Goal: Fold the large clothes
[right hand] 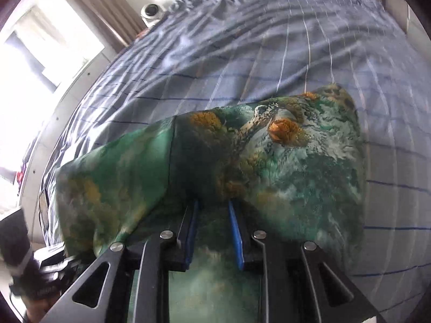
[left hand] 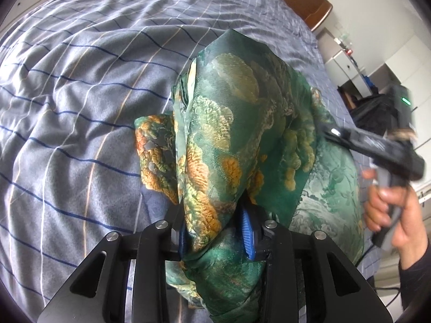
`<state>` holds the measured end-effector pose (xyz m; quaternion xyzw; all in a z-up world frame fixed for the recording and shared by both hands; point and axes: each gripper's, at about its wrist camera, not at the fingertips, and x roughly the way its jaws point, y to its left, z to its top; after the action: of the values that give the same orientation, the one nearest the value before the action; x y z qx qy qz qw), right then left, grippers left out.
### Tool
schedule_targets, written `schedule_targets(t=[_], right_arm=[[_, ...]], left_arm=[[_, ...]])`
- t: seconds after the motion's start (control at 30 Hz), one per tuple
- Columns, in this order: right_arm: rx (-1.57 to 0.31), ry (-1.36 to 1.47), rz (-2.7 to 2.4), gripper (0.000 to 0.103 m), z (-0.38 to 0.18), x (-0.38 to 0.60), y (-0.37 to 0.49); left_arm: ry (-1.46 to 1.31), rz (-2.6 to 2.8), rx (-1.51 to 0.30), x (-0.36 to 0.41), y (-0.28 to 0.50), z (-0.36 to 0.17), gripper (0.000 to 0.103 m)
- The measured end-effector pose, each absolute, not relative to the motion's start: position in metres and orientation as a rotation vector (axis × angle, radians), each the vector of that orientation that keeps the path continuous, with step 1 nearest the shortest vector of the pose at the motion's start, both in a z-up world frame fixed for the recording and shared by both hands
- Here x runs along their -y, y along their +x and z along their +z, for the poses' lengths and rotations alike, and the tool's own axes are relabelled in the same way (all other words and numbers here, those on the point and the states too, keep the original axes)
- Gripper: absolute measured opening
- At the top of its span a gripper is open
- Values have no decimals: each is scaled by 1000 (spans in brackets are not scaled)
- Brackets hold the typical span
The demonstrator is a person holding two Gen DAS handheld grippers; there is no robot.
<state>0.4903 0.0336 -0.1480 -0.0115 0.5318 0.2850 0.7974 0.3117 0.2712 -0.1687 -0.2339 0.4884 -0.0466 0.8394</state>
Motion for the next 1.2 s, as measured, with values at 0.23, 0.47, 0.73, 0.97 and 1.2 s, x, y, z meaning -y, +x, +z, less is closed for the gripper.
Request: schedule_targets(t=[0.23,0.47,0.73,0.97,1.2], right_arm=[[-981,-112,786,24,-93,13,367],[-1017,-119,752,24,-145,11,312],[-981,-101,731,28,-151,14,310],[-788,-151,729,75,-96,38,261],[-662,-239,671,75,-75,51,224]], left_arm=[[-495,-96,-1032,-276,311,-170,32],[-479,-81,-1037,-270,312,-167,33],[-314,36,-931,-249,294,-137,64],[-217,129,-808,-239,259,-91,87],[-110,195,-765,-227,245,-75,87]])
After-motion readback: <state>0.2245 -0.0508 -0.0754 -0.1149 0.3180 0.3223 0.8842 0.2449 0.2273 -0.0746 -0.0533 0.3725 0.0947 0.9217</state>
